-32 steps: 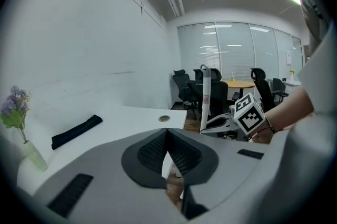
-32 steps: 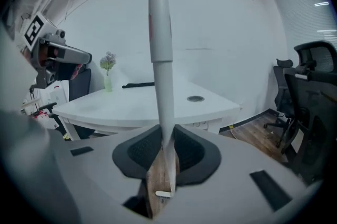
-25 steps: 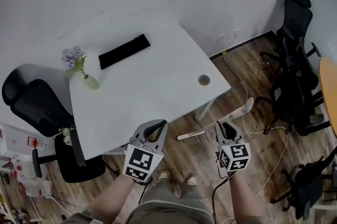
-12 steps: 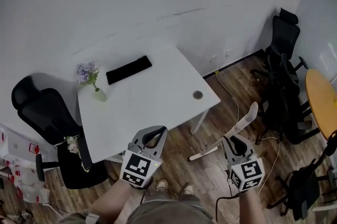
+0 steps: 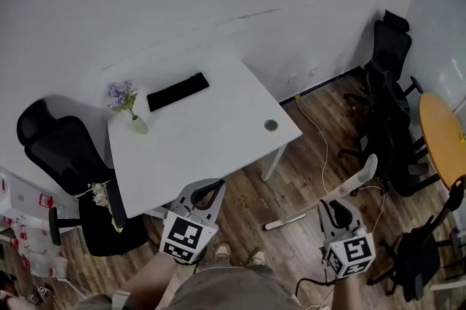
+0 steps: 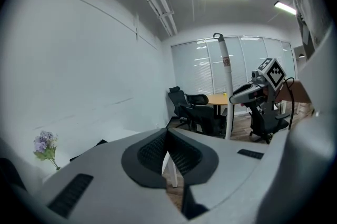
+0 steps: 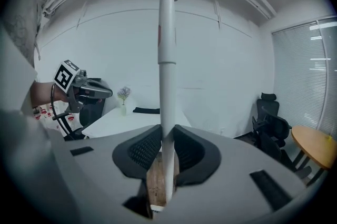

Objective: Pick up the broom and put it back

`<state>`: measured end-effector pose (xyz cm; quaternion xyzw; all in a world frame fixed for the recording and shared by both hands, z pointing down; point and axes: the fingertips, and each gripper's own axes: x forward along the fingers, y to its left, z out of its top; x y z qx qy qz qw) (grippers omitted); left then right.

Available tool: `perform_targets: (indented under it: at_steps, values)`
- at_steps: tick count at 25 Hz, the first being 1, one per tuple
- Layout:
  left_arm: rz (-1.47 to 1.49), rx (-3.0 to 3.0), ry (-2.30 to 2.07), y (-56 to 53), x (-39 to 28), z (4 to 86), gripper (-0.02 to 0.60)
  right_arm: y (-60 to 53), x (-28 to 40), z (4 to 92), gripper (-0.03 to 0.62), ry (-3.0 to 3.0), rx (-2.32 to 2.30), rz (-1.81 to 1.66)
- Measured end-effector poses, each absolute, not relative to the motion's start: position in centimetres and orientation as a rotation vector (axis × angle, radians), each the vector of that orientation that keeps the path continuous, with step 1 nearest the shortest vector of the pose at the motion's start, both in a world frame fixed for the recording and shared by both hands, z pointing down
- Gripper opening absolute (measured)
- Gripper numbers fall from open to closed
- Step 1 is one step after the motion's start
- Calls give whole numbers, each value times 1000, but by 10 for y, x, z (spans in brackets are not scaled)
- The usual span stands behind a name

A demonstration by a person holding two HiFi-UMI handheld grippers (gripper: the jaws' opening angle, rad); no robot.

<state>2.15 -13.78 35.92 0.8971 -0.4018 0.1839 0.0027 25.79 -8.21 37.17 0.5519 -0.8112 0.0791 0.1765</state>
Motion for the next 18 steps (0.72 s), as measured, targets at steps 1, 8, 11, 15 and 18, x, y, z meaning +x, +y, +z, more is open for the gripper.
perform_targets:
  at_steps: [1, 8, 11, 15, 18]
  values:
    - [574, 2814, -1265, -138, 21, 358, 15, -81, 257, 373, 95, -2299, 1559, 234]
    - [586, 2779, -1311, -132, 13, 361, 15, -81, 229, 383, 95, -2346, 1477, 265]
    - [610, 2745, -1332, -130, 7, 370, 15, -83, 213, 394, 95, -2374, 1401, 267]
    - [631, 2698, -1368, -128, -3, 382, 15, -89, 195, 410, 95, -2405, 1302, 277]
    - [646, 2658, -1403, -127, -11, 390, 15, -95, 181, 421, 95, -2430, 1222, 274]
